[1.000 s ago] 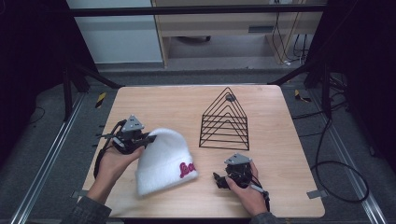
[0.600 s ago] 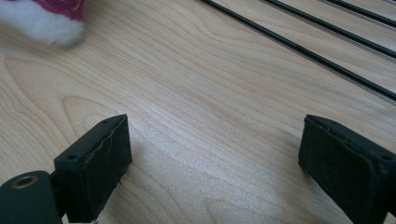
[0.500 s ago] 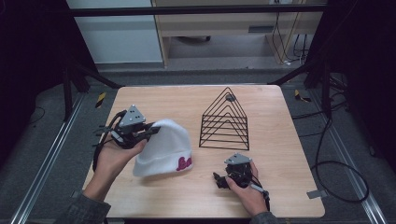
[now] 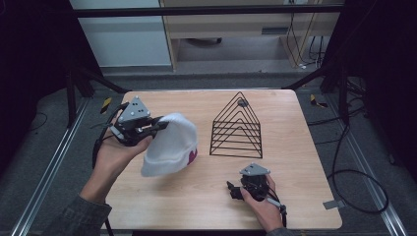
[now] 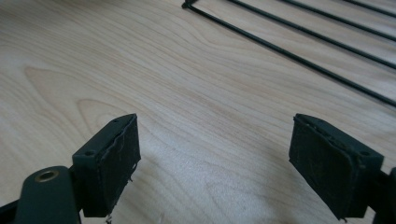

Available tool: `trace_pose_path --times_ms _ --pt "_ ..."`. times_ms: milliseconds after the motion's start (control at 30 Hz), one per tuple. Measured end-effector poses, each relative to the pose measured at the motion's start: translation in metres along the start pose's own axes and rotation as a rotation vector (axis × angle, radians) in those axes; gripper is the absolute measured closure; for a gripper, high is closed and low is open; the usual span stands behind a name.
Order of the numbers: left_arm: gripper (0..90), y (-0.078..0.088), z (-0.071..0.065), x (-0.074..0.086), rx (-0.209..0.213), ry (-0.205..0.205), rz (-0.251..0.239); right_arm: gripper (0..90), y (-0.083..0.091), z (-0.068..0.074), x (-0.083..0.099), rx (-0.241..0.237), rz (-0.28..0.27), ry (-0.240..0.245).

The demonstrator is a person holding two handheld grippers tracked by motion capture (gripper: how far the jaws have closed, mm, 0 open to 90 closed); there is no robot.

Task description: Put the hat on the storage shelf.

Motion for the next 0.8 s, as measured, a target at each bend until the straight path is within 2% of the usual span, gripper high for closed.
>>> trace_pose_path --times_ms 133,167,367,400,433,500,567,633,800 --pt "81.6 0.008 -0.002 -0.009 0.009 -0.002 -0.028 18.6 0.014 0.001 -0.003 0.002 -0.023 0.001" --pt "81.5 0.009 -0.003 -0.011 0.006 -0.013 -0.026 18.7 0.018 0.001 -0.005 0.006 -0.032 0.004" --pt "81.3 0.014 -0.005 -0.027 -0.006 -0.049 -0.041 21.8 0.05 -0.003 -0.021 0.0 -0.114 0.011" --pt "81.4 0.014 -0.005 -0.027 -0.006 -0.049 -0.041 21.8 0.05 -0.003 -0.021 0.0 -0.114 0.011" --pt "81.3 0.015 -0.005 -0.03 -0.005 -0.049 -0.048 24.5 0.059 -0.005 -0.027 0.006 -0.133 0.02" --pt "81.3 0.015 -0.003 -0.034 -0.001 -0.052 -0.049 26.0 0.066 -0.005 -0.033 0.0 -0.154 0.028" --pt "81.3 0.015 -0.003 -0.036 -0.004 -0.052 -0.051 26.9 0.067 -0.004 -0.035 0.0 -0.154 0.028" --pt "81.4 0.016 -0.003 -0.041 0.017 -0.049 -0.064 33.9 0.074 -0.001 -0.041 -0.006 -0.166 0.044" --pt "81.3 0.016 -0.006 -0.046 0.02 -0.064 -0.063 38.0 0.08 0.005 -0.048 -0.019 -0.17 0.07"
Point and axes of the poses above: each handheld gripper's, and its own axes: y roughly backward along the jaws, x roughly out of its underside, z roughly to its left, the point moved 9 cm from there along -y, roughly forward along the jaws, and after that the axes turned 11 degrees about z, right-handed, at the moved point
